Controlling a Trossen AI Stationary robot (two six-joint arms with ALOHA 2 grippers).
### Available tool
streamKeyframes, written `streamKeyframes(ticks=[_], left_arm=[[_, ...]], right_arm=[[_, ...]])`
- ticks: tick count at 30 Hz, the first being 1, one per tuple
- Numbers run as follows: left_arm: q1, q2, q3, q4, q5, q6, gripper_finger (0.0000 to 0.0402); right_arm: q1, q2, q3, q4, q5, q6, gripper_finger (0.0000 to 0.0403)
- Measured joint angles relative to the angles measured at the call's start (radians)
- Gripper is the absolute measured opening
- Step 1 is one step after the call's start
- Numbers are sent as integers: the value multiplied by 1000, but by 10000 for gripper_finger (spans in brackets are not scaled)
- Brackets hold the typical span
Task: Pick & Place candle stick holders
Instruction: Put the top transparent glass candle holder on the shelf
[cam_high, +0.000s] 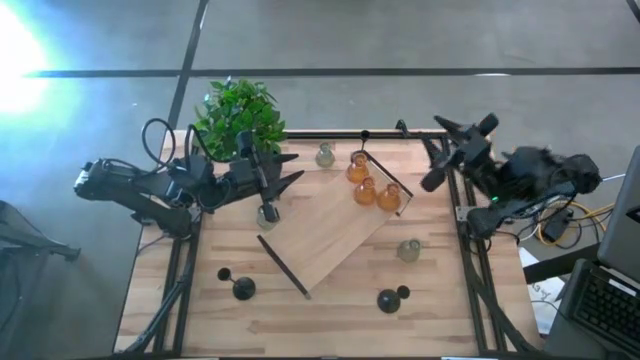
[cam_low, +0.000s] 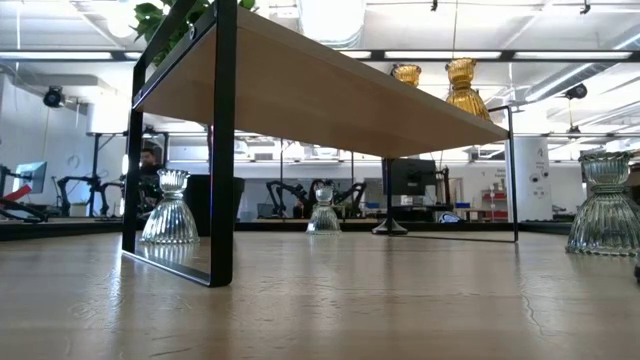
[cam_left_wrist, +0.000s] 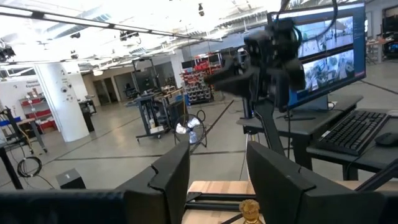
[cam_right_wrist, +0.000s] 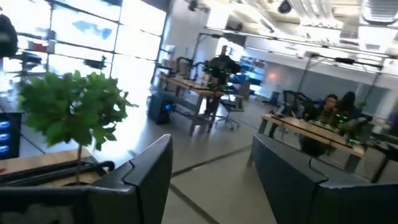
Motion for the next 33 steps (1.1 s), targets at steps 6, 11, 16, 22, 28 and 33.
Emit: streamKeyframes(ticks=[6, 11, 16, 22, 28, 33], left_arm=[[0, 0, 0, 1, 0, 0, 163], [0, 0, 0, 0, 0, -1, 163], [0, 0, 0, -7, 0, -2, 163], [-9, -6, 0, -9, 0, -32, 163], [-18, -41, 0, -51, 1, -66, 163], [-23, -94, -1, -171, 1, -114, 163]], right_arm=[[27, 24, 207, -144, -138, 125, 191], [54, 60, 343, -159, -297, 137, 175], [77, 106, 435, -165, -518, 197, 156], [82, 178, 475, -182, -698, 339, 133], [96, 239, 474, -342, -772, 532, 112], [108, 259, 474, -445, -768, 691, 98]])
